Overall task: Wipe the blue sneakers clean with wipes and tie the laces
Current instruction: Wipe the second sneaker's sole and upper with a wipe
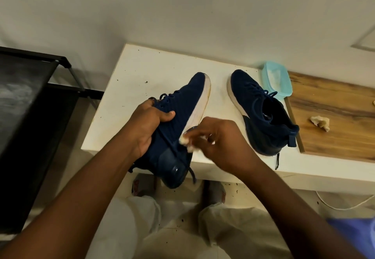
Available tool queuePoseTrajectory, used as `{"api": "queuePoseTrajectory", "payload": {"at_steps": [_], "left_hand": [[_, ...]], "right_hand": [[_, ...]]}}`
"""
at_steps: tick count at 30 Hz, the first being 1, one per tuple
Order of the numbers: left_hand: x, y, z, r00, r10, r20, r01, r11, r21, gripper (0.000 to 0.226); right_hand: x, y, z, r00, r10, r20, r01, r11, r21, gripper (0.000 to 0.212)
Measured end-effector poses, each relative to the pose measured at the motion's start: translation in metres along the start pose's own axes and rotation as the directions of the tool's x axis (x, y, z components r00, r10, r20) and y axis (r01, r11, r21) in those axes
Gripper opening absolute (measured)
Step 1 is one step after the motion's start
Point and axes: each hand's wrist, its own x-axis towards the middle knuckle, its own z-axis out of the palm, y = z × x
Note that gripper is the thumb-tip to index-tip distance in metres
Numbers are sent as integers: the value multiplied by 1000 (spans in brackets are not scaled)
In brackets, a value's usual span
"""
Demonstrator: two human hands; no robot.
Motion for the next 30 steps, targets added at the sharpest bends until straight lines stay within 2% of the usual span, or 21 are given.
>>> {"api": "queuePoseTrajectory", "payload": {"at_steps": [3, 7, 11, 14, 20, 24, 27, 30], "left_hand": [[2, -1, 4, 1000, 10, 18, -11, 1000, 22, 30], [2, -4, 12, 998, 36, 56, -39, 997, 61, 32], [3, -11, 22, 993, 74, 91, -83, 991, 102, 30], [4, -13, 27, 989, 106, 107, -121, 982, 147, 28], [1, -17, 30, 985, 141, 98, -159, 964, 213, 28], [0, -18, 35, 986, 145, 76, -154, 980, 127, 29], [-2, -16, 39, 991, 91, 99, -85, 995, -60, 31], [-8, -11, 38, 980, 33, 197, 29, 952, -303, 30]], "right_hand": [[29, 22, 1, 952, -64, -300, -8, 973, -231, 18], [58, 36, -9, 885, -61, -461, -85, 954, -288, 19], [81, 46, -26, 895, 73, -440, -213, 936, -278, 24], [107, 53, -42, 900, 202, -386, -285, 943, -171, 24], [148, 68, -53, 907, 303, -293, -364, 913, -183, 17], [108, 48, -34, 916, 226, -330, -282, 950, -133, 21], [46, 24, -7, 940, 114, -322, -150, 985, -88, 16], [-2, 6, 11, 963, 11, -270, -10, 1000, 3, 17]]}}
